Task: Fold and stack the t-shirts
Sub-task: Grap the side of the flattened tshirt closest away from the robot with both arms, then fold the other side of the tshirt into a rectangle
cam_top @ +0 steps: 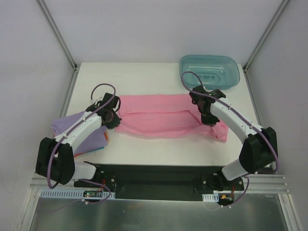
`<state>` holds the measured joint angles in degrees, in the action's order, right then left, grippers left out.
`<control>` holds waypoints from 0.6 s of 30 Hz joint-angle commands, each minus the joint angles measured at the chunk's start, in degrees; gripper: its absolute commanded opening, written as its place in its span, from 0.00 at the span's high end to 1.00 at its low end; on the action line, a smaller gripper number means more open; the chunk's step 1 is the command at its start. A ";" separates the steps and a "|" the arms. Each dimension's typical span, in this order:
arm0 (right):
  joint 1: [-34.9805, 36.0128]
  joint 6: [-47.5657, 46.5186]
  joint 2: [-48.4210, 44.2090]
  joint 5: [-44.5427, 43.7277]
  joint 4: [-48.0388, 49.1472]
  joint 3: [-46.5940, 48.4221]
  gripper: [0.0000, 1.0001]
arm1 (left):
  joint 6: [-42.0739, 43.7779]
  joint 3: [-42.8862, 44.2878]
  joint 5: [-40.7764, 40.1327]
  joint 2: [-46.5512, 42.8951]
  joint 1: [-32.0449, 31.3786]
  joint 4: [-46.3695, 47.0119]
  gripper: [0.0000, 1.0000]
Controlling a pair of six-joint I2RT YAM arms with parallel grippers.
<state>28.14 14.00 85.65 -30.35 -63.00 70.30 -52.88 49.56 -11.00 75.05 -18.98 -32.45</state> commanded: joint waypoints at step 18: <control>-8.27 -13.65 20.87 -2.78 0.25 26.45 0.99 | 5.16 14.50 -1.21 14.33 4.13 -0.86 1.00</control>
<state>20.64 3.16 103.33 -32.75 -61.98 91.64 -49.52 60.66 -11.03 87.55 -15.62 -32.40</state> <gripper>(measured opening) 0.025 0.009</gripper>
